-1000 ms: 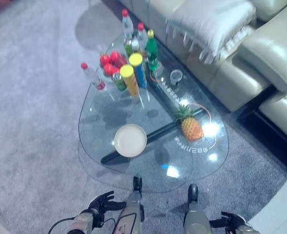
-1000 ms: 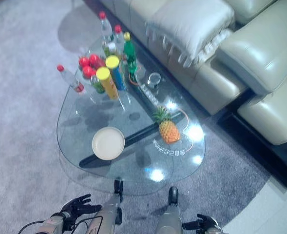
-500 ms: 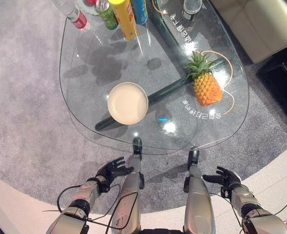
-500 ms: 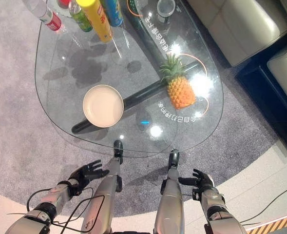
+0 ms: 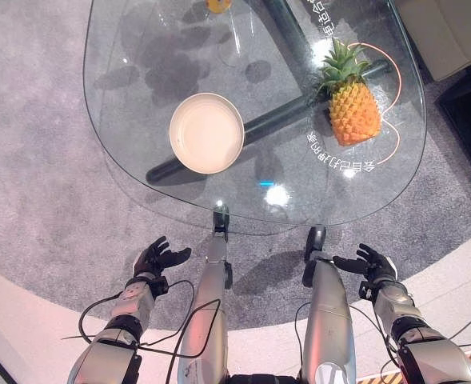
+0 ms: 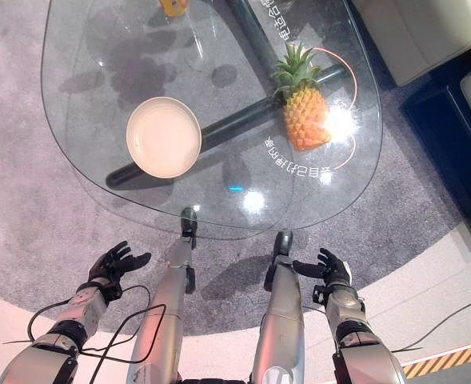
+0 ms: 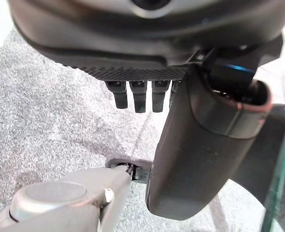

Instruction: Pick up the fruit to the plate

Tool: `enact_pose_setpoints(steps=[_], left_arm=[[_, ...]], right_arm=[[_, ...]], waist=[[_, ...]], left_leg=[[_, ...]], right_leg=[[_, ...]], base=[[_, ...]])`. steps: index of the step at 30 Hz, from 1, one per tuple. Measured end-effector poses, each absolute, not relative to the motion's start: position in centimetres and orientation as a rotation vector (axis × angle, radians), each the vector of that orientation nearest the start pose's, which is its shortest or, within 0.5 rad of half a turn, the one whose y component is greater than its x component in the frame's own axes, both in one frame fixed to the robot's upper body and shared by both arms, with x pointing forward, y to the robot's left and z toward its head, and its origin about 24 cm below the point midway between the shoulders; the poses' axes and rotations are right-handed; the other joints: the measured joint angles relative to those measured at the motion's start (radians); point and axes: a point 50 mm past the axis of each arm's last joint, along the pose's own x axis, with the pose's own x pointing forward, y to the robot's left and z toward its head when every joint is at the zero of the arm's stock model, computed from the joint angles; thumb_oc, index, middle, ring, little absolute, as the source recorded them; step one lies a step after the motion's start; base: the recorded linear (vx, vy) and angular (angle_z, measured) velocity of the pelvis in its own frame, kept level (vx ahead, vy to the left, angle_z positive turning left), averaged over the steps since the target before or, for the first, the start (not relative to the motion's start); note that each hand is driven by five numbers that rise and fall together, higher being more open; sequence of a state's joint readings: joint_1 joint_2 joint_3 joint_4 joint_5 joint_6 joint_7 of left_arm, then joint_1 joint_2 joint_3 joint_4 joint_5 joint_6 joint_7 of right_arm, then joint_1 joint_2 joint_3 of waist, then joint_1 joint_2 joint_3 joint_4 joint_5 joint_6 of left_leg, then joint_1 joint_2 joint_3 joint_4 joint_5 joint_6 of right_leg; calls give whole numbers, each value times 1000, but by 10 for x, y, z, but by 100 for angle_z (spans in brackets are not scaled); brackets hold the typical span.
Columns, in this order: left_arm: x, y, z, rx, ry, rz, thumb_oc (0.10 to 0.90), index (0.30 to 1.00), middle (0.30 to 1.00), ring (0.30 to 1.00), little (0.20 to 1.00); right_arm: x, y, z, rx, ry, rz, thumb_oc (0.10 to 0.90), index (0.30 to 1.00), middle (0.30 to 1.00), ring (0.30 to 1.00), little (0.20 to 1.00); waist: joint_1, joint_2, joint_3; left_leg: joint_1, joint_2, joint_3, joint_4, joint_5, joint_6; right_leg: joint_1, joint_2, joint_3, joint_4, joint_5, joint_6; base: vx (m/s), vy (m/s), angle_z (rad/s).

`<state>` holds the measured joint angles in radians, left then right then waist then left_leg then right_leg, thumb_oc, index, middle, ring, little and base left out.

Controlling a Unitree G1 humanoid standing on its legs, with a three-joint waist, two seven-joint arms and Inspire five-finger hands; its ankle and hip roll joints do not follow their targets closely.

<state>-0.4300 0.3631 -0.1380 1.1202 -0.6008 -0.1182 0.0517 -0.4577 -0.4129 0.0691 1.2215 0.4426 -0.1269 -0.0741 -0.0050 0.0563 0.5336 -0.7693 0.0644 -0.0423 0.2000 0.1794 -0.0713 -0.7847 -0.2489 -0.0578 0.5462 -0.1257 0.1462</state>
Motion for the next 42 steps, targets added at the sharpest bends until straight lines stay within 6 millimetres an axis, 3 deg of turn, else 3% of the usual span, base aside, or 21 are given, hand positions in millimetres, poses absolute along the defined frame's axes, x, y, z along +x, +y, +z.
enact_pose_setpoints(steps=[12, 23, 31, 37, 42], left_arm=[[284, 261, -45, -100, 504, 356, 800, 900, 900, 900, 900], [286, 261, -43, -96, 494, 353, 800, 900, 900, 900, 900], [287, 261, -42, -91, 486, 350, 800, 900, 900, 900, 900], [287, 264, -39, -82, 476, 353, 800, 900, 900, 900, 900], [288, 268, -36, -69, 468, 354, 800, 900, 900, 900, 900]], right_arm=[[289, -283, -34, -34, 507, -370, 800, 900, 900, 900, 900], [291, -280, -33, -31, 482, -368, 800, 900, 900, 900, 900], [290, -291, -26, -35, 431, -486, 800, 900, 900, 900, 900], [296, -319, 4, 8, 287, -719, 800, 900, 900, 900, 900], [306, -335, 43, 46, 111, -841, 800, 900, 900, 900, 900]], waist=[[1, -16, 3], [4, -16, 3], [3, -17, 2], [5, -20, 3], [4, -20, 3]], left_leg=[[-94, 8, -13, 83, -16, -11], [-123, 14, -22, 105, -18, -13], [-123, 17, -22, 107, -18, -13], [-121, 27, -25, 111, -18, -13], [-122, 29, -32, 112, -18, -13]], right_leg=[[-84, 12, 10, 65, -9, -15], [-107, 15, 9, 83, -11, -19], [-107, 18, 8, 83, -7, -25], [-101, 28, -1, 79, -2, -32], [-92, 32, -17, 69, -2, -34]], base=[[0, 0, 0], [0, 0, 0], [-1, -21, -1], [-7, -40, -3], [-5, -14, 0]])
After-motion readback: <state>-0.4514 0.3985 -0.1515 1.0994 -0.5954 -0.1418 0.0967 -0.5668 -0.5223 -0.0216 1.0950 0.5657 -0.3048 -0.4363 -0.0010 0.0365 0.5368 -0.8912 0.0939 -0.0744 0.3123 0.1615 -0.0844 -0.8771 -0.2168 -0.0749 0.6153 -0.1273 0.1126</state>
